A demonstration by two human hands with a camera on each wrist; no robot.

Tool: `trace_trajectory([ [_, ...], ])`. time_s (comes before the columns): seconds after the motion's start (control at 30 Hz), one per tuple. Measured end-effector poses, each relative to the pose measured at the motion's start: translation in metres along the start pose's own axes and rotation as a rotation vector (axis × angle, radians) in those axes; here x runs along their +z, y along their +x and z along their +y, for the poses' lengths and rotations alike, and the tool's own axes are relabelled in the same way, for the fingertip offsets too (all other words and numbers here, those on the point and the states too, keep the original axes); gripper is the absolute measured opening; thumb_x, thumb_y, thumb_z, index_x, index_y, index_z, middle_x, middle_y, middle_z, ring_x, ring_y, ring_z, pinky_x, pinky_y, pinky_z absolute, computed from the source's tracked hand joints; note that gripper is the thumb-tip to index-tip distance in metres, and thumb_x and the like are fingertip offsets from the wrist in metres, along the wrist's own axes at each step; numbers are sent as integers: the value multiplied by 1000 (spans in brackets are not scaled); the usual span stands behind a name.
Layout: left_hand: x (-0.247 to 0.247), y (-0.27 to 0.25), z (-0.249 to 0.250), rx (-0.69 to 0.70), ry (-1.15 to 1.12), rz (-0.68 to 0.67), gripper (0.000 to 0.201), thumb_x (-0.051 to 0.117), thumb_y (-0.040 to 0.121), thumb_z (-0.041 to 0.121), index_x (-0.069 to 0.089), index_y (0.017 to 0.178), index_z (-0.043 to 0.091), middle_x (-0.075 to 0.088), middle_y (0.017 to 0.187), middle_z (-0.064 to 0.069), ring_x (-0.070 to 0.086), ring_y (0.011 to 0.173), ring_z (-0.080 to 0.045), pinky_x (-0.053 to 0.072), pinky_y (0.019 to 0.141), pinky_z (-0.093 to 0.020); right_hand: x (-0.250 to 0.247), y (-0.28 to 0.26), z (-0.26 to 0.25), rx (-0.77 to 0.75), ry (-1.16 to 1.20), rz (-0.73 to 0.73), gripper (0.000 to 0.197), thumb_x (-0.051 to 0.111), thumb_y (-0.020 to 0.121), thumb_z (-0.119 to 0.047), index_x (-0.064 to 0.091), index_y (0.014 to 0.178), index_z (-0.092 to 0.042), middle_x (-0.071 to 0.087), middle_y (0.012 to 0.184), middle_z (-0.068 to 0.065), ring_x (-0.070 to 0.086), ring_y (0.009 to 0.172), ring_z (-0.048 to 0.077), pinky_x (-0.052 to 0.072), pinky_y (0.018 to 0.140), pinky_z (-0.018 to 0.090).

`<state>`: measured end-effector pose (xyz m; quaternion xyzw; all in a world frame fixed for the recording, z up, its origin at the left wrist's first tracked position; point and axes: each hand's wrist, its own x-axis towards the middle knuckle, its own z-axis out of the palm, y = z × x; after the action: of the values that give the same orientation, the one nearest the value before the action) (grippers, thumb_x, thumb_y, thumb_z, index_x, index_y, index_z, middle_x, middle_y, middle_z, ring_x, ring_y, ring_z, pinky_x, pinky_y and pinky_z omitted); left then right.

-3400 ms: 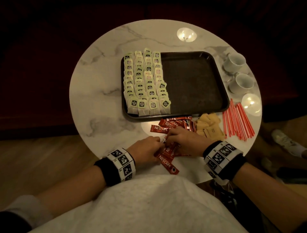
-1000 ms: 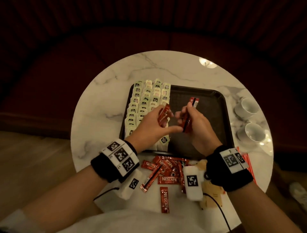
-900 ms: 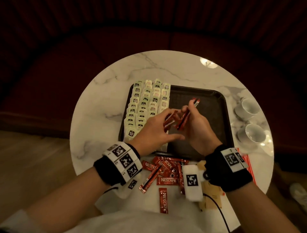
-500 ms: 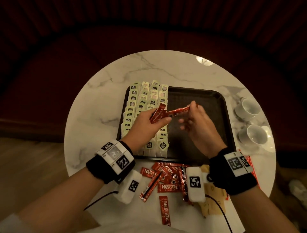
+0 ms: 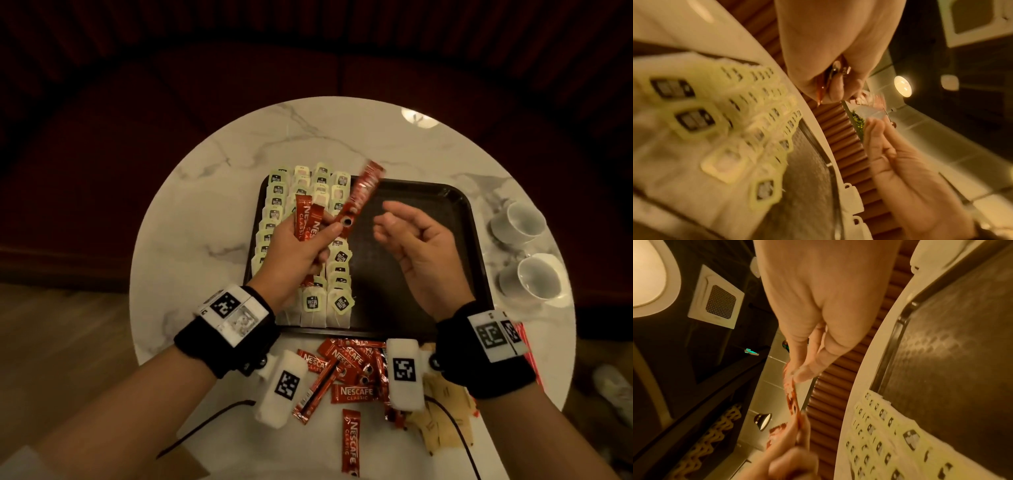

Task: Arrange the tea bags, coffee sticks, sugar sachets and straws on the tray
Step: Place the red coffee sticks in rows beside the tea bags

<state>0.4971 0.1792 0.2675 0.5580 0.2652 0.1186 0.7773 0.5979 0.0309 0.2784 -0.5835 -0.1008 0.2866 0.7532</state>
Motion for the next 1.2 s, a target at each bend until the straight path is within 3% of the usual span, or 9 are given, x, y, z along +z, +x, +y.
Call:
trace_trajectory([
  [0.13,14,-3,-7,6,49,-46,11,66,90,13,58,96,16,59,69,5,50,50,-5,37,42,-16,12,-2,4,-14,-128,-82,17,63,88,-16,66,103,-9,75,99,6,70,93,18,55,77,25],
  [0.3,16,-2,-9,-8,81,-20,10,70,87,12,61,90,15,51,60,3,42,44,-5,34,40,-16,7,1,-1,-50,-196,-85,8,53,97,-8,62,98,-7,73,76,-3,70,78,10,55,72,21],
  [0.43,15,1,-6,7,48,-38,10,68,87,12,61,82,16,45,54,2,37,41,-6,31,41,-18,1,0,-4,-36,-298,-159,13,57,96,-16,66,104,-10,75,97,6,71,93,20,58,82,30],
  [0.53,18,2,-6,18,78,-44,13,71,84,20,60,78,20,46,51,6,39,42,-6,33,43,-19,1,-3,-3,-63,-327,-186,19,63,90,-8,67,108,-8,75,104,4,71,100,18,56,81,25],
  [0.7,13,5,-9,44,124,-27,13,73,84,14,64,93,16,56,63,6,46,47,-4,38,44,-17,-6,-1,3,-97,-291,-107,17,62,90,-3,69,105,-5,76,98,7,72,92,18,56,79,23],
  [0.9,0,18,-6,78,149,101,21,73,85,24,58,100,19,64,81,1,51,50,-6,42,46,-19,-15,6,2,-67,-144,-42,19,64,82,-15,67,100,-10,75,91,4,70,84,15,58,79,25],
  [1.07,-4,30,-5,72,182,129,17,68,89,24,60,100,14,61,73,2,53,50,-6,40,45,-16,-17,18,2,-51,-117,-31,25,63,84,-13,64,109,-11,73,82,-2,70,83,13,58,81,24],
  [1.2,-8,38,-7,31,185,120,10,67,90,21,64,93,12,56,60,3,49,47,-5,37,43,-16,-19,29,1,-84,-326,-71,25,61,92,-6,66,114,-16,72,97,-4,69,95,13,58,85,27],
])
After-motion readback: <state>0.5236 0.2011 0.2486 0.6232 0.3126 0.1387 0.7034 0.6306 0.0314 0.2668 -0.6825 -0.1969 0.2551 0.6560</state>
